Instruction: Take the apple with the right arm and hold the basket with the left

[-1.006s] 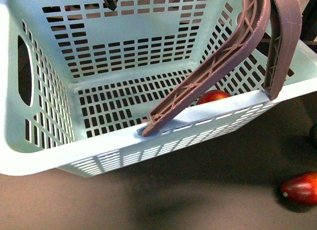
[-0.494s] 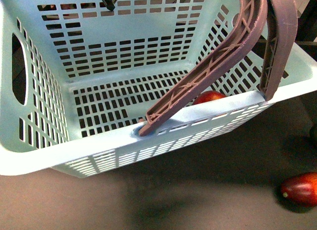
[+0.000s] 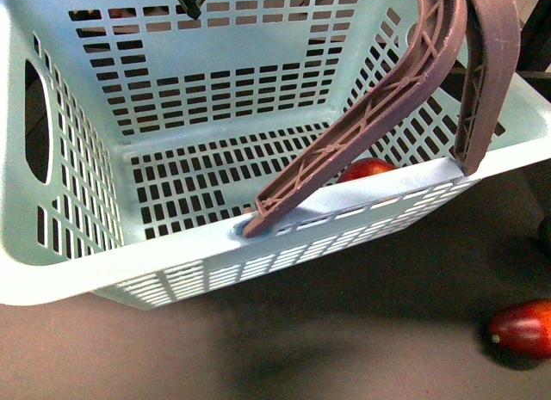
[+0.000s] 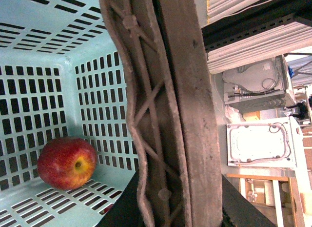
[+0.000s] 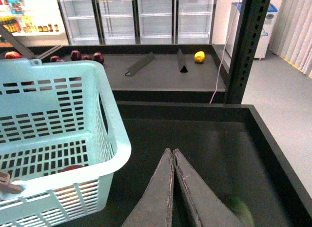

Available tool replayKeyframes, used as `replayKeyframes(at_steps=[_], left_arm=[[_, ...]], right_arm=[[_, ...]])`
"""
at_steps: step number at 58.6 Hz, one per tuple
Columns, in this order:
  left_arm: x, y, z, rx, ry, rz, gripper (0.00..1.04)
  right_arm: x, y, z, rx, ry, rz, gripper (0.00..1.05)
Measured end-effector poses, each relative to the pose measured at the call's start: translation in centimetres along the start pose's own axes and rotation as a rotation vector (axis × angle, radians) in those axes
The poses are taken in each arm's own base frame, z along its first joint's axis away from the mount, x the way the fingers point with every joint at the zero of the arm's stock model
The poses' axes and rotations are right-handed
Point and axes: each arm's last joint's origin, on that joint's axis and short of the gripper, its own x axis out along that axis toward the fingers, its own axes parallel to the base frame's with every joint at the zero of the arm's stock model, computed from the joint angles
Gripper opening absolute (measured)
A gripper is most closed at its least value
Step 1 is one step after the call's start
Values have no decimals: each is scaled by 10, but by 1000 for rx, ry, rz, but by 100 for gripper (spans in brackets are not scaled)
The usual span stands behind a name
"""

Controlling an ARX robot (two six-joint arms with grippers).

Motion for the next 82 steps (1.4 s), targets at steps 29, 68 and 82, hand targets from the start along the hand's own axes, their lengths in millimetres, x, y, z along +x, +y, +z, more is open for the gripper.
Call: replayKeyframes(at_steps=[29,68,82], left_arm=[[0,0,0,-1,-1,0,17],[0,0,0,0,-4,4,17],[-6,2,8,-214,-370,245,17]], right_arm=[[-13,0,-3,-1,5,0,16],[-13,0,-3,-1,5,0,96],[-13,0,-3,-1,4,0,96]])
